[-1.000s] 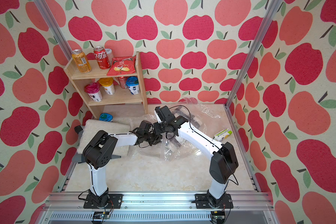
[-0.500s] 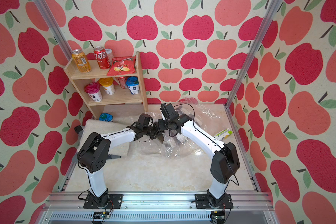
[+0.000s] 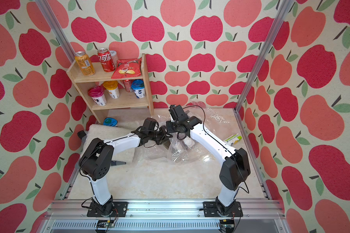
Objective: Take the scarf out of the vacuum bag
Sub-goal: Take out the scarf from the vacuum bag.
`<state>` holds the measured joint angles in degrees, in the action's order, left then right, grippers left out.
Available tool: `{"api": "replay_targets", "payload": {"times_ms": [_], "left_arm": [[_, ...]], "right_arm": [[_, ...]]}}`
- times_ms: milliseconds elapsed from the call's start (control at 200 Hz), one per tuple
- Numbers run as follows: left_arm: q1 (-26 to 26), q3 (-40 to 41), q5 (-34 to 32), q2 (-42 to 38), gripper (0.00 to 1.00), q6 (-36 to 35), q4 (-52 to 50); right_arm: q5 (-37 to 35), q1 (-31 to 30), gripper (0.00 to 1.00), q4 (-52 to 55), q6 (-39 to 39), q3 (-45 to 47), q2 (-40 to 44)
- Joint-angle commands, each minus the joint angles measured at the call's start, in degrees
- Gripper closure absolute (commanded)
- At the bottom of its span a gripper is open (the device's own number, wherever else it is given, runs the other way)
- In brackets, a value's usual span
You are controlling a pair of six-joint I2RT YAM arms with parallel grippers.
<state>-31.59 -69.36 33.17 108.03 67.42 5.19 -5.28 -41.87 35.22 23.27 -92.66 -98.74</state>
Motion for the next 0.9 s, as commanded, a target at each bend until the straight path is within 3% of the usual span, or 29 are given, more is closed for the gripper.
{"api": "replay_targets", "payload": {"times_ms": [0, 120, 235, 340, 485, 570, 890], "left_arm": [[-0.09, 1.78, 2.09, -0.96, 0.72, 0.63, 3.43], [-0.38, 2.06, 2.28, -1.33, 0.51, 0.26, 3.05], [-0.4, 2.03, 2.34, -1.31, 0.43, 0.07, 2.54], [-0.46, 2.13, 2.36, -1.53, 0.44, 0.07, 2.72], [-0.48, 2.22, 2.77, -1.89, 0.65, 0.23, 3.84], [-0.44, 2.13, 2.87, -2.38, 0.7, -0.02, 3.47], [-0.49, 3.54, 3.87, -4.68, 0.7, -0.01, 2.98]], "right_arm": [[-0.98, 0.56, 1.0, 0.94, 0.86, -1.3, 0.81], [-1.18, 0.66, 1.0, 0.96, 0.75, -1.29, 0.91], [-1.02, 0.89, 1.0, 0.83, 0.8, -1.31, 0.91], [-1.04, 0.97, 1.0, 0.9, 0.85, -1.18, 0.92], [-1.02, 1.0, 1.0, 0.9, 0.8, -0.72, 1.08], [-1.05, 1.04, 1.0, 0.75, 0.69, -0.5, 1.25], [-0.75, 1.39, 1.0, 0.24, 0.6, -0.15, 1.15]]}}
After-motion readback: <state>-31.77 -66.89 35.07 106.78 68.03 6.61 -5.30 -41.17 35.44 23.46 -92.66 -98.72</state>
